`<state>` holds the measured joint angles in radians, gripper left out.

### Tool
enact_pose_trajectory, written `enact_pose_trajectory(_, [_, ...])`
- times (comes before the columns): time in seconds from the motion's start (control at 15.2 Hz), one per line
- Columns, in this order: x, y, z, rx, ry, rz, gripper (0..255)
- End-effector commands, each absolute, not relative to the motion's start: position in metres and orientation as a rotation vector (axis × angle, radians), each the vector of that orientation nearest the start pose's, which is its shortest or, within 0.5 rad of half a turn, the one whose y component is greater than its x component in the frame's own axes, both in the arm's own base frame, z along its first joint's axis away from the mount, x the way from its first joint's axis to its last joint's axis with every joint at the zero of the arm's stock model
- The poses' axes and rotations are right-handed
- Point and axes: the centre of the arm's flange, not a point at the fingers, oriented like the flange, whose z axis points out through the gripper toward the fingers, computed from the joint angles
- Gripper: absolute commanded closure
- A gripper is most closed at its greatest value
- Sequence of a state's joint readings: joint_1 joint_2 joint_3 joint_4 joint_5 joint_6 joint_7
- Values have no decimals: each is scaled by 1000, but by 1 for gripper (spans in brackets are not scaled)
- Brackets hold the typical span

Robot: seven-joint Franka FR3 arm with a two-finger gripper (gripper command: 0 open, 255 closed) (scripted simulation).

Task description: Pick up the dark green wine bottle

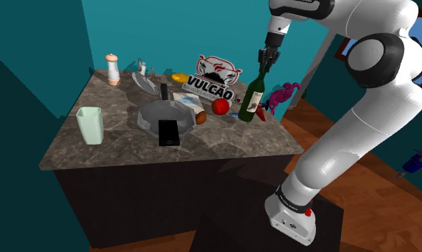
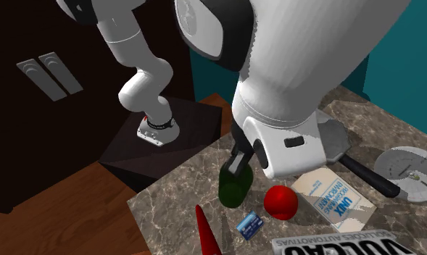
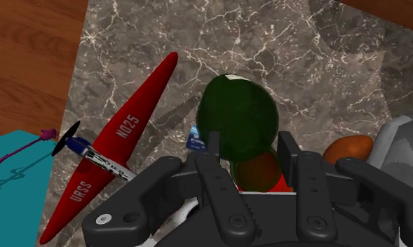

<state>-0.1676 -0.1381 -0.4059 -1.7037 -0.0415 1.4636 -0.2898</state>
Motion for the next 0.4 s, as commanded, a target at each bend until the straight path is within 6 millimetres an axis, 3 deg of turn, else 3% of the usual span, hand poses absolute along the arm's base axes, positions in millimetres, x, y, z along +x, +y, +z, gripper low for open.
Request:
enact_pose_trajectory(0.0, [410,-288,631,-3049,429,150,255])
enact_pose_trajectory(0.33, [410,-288,647,-3049,429,150,255])
